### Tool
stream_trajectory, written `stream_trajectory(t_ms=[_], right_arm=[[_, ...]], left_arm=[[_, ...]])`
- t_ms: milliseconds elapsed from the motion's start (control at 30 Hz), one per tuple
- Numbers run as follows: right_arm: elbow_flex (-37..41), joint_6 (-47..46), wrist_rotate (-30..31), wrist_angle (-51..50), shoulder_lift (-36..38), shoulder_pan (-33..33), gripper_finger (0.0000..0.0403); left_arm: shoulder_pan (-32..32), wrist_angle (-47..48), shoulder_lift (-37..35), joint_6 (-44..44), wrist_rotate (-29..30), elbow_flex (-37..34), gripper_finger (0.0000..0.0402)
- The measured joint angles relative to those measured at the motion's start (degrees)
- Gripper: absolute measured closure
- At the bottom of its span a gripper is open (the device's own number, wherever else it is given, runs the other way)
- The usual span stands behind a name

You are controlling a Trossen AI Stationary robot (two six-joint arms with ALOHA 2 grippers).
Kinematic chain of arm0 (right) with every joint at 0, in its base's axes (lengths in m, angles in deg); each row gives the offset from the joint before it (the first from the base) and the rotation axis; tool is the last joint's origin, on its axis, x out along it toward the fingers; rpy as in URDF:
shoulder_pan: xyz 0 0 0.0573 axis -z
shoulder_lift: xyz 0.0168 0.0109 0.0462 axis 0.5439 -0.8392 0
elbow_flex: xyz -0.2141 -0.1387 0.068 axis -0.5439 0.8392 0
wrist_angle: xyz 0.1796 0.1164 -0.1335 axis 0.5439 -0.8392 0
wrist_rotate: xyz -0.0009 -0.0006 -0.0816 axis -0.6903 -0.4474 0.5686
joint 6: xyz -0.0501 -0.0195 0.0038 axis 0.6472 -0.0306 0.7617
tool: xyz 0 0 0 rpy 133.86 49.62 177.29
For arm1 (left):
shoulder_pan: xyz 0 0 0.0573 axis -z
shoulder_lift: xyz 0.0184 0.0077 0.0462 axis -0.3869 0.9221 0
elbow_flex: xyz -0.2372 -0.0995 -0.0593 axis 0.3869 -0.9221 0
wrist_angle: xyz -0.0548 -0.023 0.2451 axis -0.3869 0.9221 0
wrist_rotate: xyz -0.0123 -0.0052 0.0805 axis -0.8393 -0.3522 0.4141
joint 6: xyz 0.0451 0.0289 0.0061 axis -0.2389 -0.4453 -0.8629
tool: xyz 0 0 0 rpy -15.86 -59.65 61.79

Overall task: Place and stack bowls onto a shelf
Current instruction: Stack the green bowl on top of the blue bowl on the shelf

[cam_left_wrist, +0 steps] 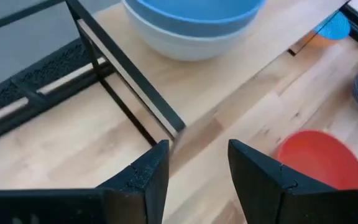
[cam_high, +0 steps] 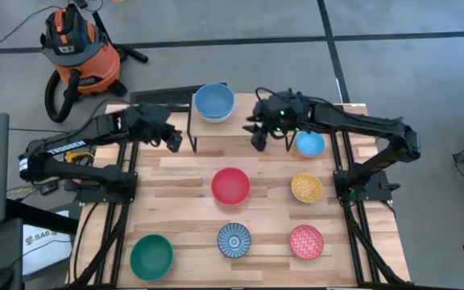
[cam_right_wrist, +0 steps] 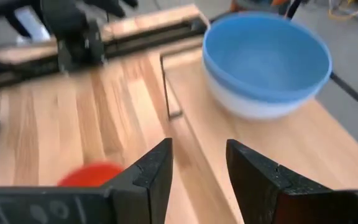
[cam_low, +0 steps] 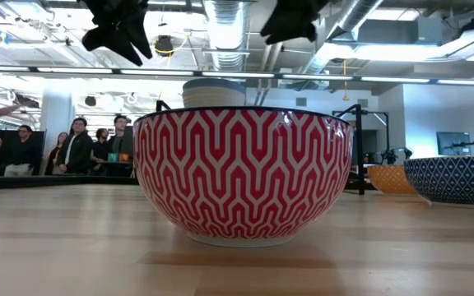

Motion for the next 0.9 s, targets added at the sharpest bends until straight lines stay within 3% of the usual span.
stream_trajectory(t_ms=[133,300,600,900], right_arm=[[0.0,0.21,0.0,-6.69,1.45,-2.43,0.0227],[0.0,0.02,-0.2,-9.8,2.37,-6.7,0.0227],[0.0,-5.28,-4.34,-9.29,2.69,-14.14,0.0227],[0.0,-23.54,8.61,-9.7,2.25,-21.38,0.0227]], left_arm=[[7.57,-1.72,0.81,7.59,5.86,-1.7,0.0253],[15.29,-4.27,2.89,15.1,9.16,-3.35,0.0253],[25.8,-2.99,8.32,21.64,5.49,-3.33,0.0253],[34.41,1.5,8.52,21.98,4.05,-3.24,0.0253]])
